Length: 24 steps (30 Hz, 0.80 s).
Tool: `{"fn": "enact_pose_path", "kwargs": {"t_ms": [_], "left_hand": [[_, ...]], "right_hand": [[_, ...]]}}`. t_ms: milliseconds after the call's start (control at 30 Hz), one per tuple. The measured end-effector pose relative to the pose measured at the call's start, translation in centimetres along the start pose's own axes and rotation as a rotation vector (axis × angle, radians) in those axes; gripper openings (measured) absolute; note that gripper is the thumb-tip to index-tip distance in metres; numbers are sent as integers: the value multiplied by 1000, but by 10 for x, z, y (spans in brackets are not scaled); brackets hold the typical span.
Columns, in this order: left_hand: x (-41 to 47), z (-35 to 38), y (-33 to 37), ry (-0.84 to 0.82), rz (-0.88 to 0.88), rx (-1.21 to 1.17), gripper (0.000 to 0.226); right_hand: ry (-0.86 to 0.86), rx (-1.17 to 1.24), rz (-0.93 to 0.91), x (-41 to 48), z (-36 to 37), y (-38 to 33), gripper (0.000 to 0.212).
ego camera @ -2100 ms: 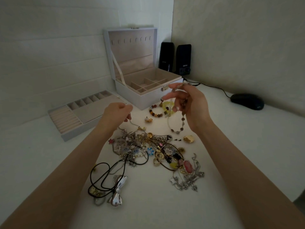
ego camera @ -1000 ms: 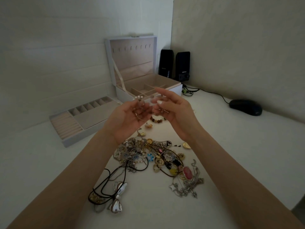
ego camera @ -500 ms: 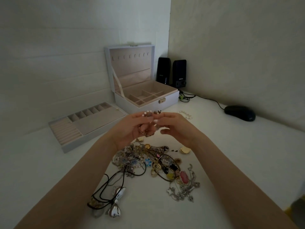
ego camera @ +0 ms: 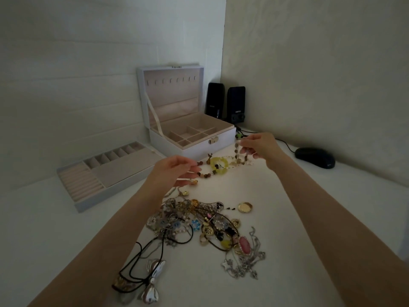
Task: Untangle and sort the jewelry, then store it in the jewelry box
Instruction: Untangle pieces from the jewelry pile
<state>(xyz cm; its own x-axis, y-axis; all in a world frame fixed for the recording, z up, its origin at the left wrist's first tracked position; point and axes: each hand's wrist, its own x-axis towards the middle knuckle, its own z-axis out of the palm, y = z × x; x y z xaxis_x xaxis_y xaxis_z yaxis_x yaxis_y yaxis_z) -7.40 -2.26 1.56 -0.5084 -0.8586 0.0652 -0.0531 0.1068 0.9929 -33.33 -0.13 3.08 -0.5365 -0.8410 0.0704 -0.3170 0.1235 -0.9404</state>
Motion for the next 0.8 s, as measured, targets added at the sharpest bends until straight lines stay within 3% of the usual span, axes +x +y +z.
{"fn": "enact_pose_path", "kwargs": {"t_ms": [233,367,567,800], "left_hand": [[1,-1,-3,49,-14,52,18],[1,-1,-4,56,-8,65,18],[-2,-2,-1,45,1,81,18],[-2,-2,0,-28,2,225,13]], "right_hand": [[311,50,179,37,1,53,8],[406,18,164,38,-2,64,22],[376,-241,126,25,-6,59,37],[157,-219,-126,-27,14,31,23]]}}
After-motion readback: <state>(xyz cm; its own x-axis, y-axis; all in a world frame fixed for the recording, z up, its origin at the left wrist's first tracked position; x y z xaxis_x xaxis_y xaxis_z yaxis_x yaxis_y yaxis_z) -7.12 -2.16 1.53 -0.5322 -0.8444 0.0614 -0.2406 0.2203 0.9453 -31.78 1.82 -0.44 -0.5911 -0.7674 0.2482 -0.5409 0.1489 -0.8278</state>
